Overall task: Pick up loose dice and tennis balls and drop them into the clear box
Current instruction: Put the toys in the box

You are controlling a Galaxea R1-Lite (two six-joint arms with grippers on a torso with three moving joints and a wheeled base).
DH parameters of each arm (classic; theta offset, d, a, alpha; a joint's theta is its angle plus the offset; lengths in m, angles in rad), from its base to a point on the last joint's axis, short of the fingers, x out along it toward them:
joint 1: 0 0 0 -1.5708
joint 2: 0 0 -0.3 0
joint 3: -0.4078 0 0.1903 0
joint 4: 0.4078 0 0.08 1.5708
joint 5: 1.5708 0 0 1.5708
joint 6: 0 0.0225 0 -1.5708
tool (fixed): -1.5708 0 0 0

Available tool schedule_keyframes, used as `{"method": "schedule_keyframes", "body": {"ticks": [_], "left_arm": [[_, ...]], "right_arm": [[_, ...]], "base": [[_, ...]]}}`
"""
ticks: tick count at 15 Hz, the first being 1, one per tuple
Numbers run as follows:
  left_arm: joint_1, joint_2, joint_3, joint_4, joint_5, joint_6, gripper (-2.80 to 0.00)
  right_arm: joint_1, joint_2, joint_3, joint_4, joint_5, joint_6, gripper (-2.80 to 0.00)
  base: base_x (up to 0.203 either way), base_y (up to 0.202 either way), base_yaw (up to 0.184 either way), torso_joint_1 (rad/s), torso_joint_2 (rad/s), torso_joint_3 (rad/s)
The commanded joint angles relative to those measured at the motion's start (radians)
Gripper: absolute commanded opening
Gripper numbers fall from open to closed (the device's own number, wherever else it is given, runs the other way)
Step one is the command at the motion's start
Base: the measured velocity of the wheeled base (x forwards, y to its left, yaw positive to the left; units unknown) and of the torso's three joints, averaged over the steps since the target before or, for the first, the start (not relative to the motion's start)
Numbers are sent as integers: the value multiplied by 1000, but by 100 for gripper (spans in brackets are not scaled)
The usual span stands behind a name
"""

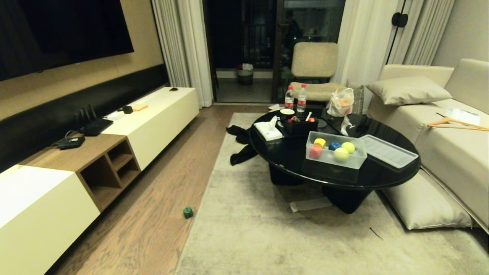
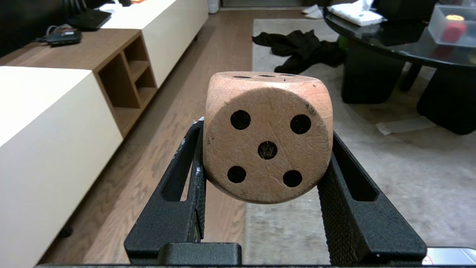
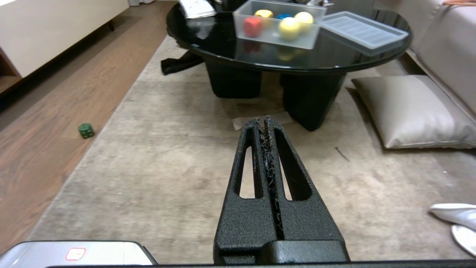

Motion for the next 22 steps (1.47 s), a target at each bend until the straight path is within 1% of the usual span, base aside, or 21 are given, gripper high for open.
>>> {"method": "schedule_keyframes", "body": {"ticks": [1, 17, 19, 22], "left_arm": [[0, -1, 0, 0, 1, 0, -280], [0, -1, 0, 0, 2, 0, -280], [0, -1, 0, 0, 2, 0, -280], [0, -1, 0, 0, 1, 0, -280]], "right_arm": [[0, 1, 0, 0, 0, 0, -280], [0, 1, 0, 0, 0, 0, -280], [0, 1, 0, 0, 0, 0, -280], [0, 1, 0, 0, 0, 0, -280]], "base": [[0, -186, 2, 2, 5, 0], [0, -189, 6, 3, 2, 2], [0, -96, -8, -1, 3, 1], [0, 0, 0, 0, 0, 0]]}}
